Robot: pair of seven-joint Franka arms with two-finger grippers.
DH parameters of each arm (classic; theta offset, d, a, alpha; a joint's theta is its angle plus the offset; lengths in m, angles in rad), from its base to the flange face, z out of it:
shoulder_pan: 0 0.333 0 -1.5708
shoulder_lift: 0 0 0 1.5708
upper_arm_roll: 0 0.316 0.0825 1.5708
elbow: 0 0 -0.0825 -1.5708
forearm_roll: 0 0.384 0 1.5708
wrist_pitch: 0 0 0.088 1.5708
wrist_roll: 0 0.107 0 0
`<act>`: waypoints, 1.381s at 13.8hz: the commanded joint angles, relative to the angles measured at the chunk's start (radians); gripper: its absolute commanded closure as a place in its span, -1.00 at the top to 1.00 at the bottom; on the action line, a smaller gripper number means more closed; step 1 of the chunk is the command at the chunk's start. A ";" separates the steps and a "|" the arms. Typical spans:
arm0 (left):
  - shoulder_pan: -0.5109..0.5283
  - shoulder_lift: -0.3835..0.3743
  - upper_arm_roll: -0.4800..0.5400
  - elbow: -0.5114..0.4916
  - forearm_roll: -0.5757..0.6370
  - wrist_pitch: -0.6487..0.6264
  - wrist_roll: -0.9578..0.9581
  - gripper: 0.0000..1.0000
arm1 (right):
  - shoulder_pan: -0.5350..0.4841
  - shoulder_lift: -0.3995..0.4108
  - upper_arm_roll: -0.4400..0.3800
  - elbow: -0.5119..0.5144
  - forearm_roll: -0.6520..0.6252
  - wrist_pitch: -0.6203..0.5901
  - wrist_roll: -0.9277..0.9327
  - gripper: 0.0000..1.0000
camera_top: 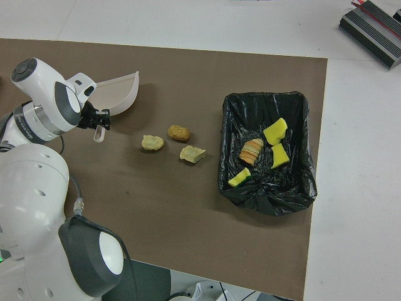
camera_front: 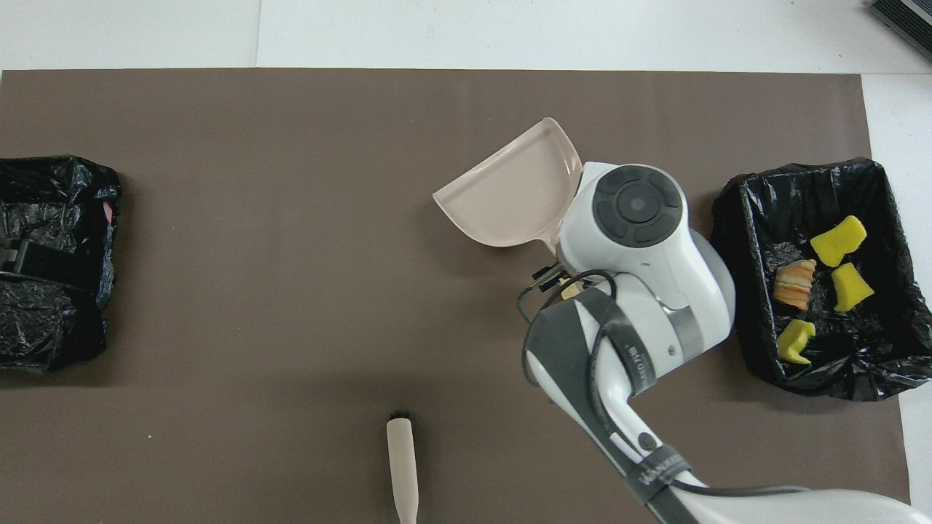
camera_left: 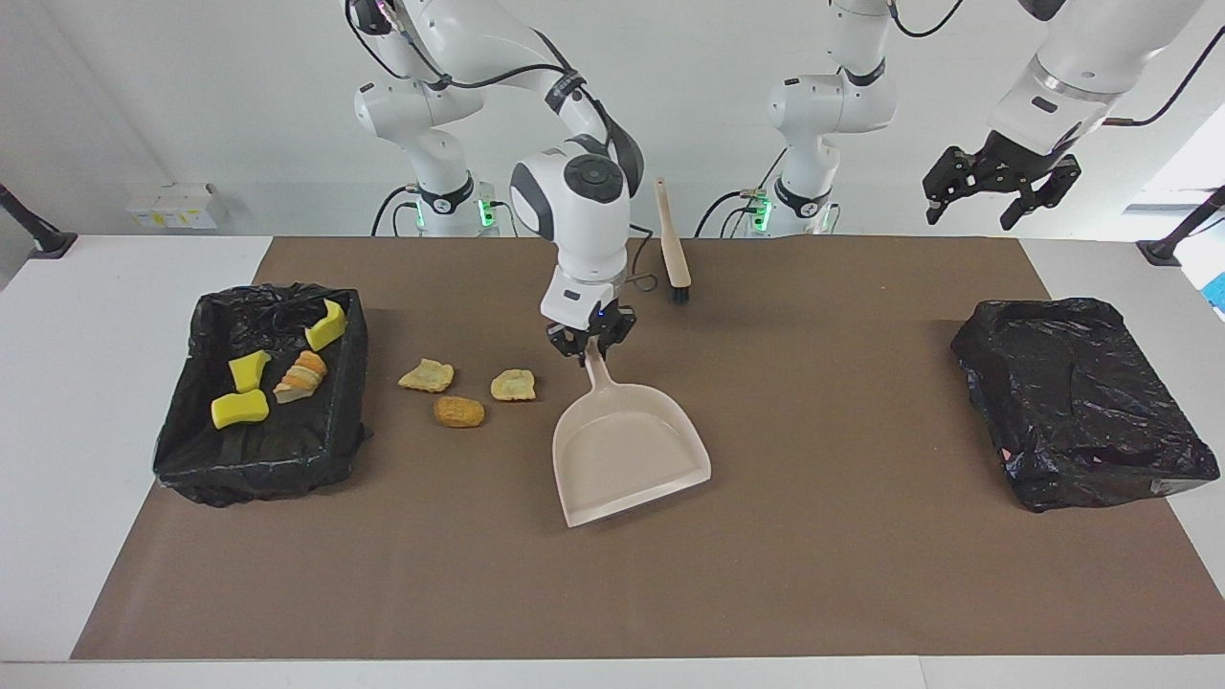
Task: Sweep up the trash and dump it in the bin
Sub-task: 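Bring the empty dustpan back to the table center with the right gripper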
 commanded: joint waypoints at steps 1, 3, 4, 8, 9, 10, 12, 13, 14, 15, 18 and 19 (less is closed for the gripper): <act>0.006 -0.023 -0.005 -0.026 -0.002 -0.002 -0.002 1.00 | 0.078 0.153 -0.008 0.157 0.013 0.003 0.182 -1.00; 0.006 -0.023 -0.005 -0.027 -0.002 -0.004 -0.002 1.00 | 0.102 0.202 -0.007 0.168 0.011 0.038 0.236 -1.00; 0.006 -0.023 -0.005 -0.027 -0.002 -0.002 -0.002 1.00 | 0.115 0.207 -0.007 0.168 0.017 0.064 0.255 -1.00; 0.005 -0.023 -0.005 -0.026 -0.002 -0.002 -0.002 1.00 | 0.101 0.193 -0.008 0.178 0.017 0.068 0.307 1.00; 0.005 -0.023 -0.005 -0.026 -0.002 -0.001 -0.002 1.00 | 0.094 0.170 -0.010 0.177 0.016 0.062 0.298 1.00; 0.005 -0.023 -0.005 -0.026 -0.002 0.002 -0.002 1.00 | 0.090 0.146 -0.010 0.175 0.009 0.031 0.290 1.00; 0.003 -0.023 -0.005 -0.026 -0.002 0.004 -0.002 1.00 | 0.084 0.112 -0.016 0.177 0.000 -0.022 0.252 1.00; 0.003 -0.023 -0.005 -0.026 -0.002 0.002 -0.002 1.00 | 0.064 0.094 -0.016 0.174 0.002 -0.041 0.212 1.00; 0.003 -0.023 -0.005 -0.026 -0.002 0.001 -0.002 1.00 | 0.038 0.074 -0.016 0.174 0.003 -0.071 0.160 1.00; 0.002 -0.023 -0.005 -0.026 -0.002 -0.002 -0.004 1.00 | 0.005 0.051 -0.015 0.174 0.014 -0.099 0.088 1.00; 0.000 -0.025 -0.005 -0.027 -0.002 -0.006 -0.006 1.00 | -0.112 -0.006 -0.013 0.175 0.019 -0.174 -0.158 1.00; -0.003 -0.025 -0.005 -0.029 -0.002 -0.006 -0.006 1.00 | -0.150 -0.015 -0.013 0.175 0.019 -0.187 -0.237 1.00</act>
